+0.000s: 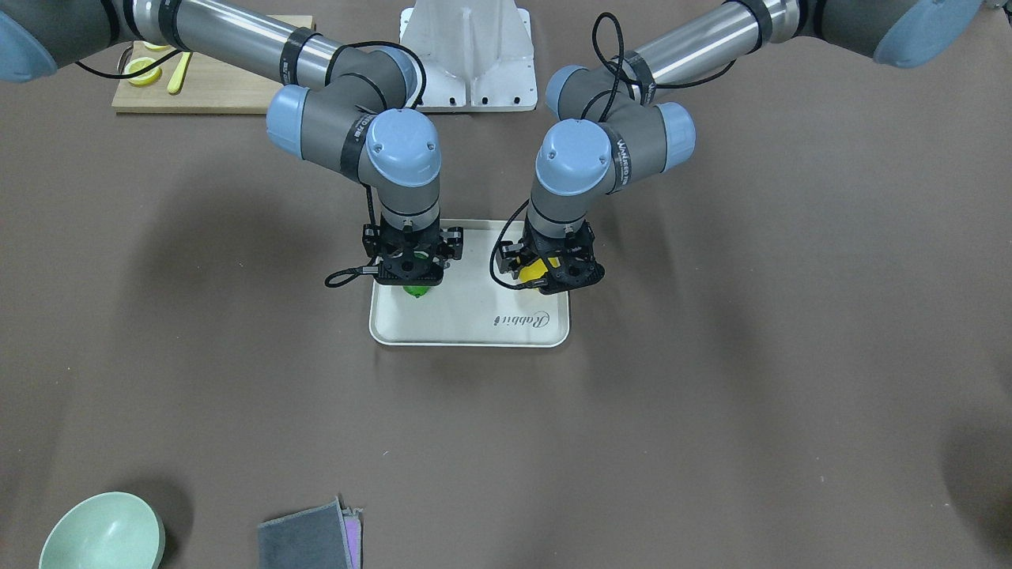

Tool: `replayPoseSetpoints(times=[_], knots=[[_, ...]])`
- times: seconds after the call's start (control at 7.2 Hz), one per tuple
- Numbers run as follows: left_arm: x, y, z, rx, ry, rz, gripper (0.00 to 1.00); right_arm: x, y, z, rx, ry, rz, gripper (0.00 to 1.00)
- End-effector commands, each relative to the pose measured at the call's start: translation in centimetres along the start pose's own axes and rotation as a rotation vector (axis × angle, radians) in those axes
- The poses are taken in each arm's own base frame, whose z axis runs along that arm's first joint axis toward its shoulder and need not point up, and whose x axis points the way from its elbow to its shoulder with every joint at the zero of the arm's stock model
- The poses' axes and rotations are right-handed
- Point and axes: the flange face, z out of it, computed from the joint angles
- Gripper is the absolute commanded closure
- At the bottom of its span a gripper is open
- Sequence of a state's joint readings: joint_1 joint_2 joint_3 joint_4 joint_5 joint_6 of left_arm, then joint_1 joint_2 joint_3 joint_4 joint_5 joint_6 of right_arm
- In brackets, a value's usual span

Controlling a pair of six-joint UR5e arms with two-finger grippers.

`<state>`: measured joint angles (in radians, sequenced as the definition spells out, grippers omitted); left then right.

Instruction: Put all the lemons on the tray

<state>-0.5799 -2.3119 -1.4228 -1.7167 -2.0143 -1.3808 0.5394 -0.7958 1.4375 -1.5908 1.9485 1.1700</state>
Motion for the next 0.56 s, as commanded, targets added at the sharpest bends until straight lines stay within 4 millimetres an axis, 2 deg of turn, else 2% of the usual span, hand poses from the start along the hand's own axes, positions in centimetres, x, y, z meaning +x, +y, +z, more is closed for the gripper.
replayPoseSetpoints(times=[0.0, 0.14, 0.28, 0.42], knots=[[0.3, 0.2, -0.6, 0.0, 0.008, 0.006, 0.02, 0.4, -0.6, -1.5, 0.006, -0.018, 0.005, 0.0], [0.2, 0.0, -2.3, 0.007, 0.024, 0.009, 0.02, 1.8, -1.2, -3.7, 0.007, -0.045, 0.019, 0.0], [-0.8, -0.3, -4.9, 0.002, 0.004, 0.009, 0.02, 5.1, -1.6, -7.1, -0.015, -0.062, 0.036, 0.0], [-4.0, -0.9, -8.1, 0.001, -0.006, 0.097, 0.02, 9.1, -1.0, -8.7, -0.033, -0.059, 0.009, 0.0]])
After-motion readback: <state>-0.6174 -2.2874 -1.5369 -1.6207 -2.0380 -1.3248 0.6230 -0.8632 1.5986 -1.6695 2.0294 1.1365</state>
